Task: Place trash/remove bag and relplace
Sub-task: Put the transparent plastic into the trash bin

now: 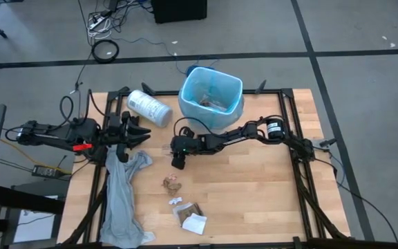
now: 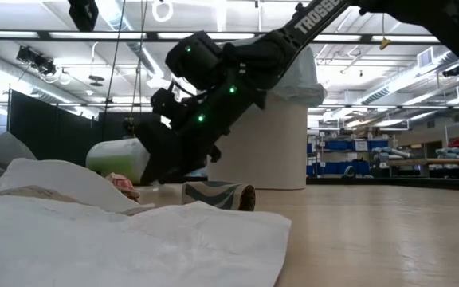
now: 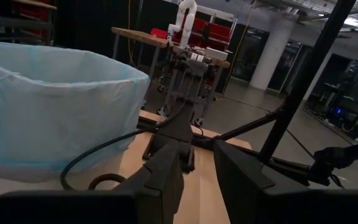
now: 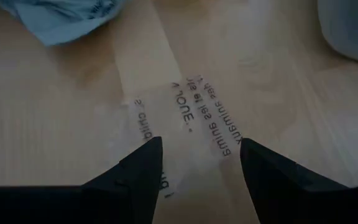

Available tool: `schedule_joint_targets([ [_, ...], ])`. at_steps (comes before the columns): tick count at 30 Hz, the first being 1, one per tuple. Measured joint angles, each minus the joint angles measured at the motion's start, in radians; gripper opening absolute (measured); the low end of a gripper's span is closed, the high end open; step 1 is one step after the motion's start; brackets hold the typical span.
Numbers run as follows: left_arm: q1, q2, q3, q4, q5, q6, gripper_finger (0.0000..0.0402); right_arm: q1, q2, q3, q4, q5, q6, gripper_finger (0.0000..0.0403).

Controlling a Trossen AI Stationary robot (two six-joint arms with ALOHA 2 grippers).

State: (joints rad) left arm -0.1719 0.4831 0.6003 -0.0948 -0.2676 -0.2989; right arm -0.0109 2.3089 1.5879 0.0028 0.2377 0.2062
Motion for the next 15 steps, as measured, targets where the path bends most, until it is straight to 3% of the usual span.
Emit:
schedule_joint_targets([
  [4,0.0,0.0,0.0,-0.001,0.0,0.005,0.0113,-0.012,-0.001,0.003,-0.089,0.0,0.03,0.0177],
  [10,0.0,0.0,0.0,-0.001,-0.019,0.007,0.0113,-0.015,-0.011,0.005,-0.164,-0.051,0.055,0.0026],
  [15,0.0,0.0,0.0,-0.001,-0.037,0.007,0.0113,0.008,-0.026,0.0,-0.142,-0.107,0.127,0.0002],
])
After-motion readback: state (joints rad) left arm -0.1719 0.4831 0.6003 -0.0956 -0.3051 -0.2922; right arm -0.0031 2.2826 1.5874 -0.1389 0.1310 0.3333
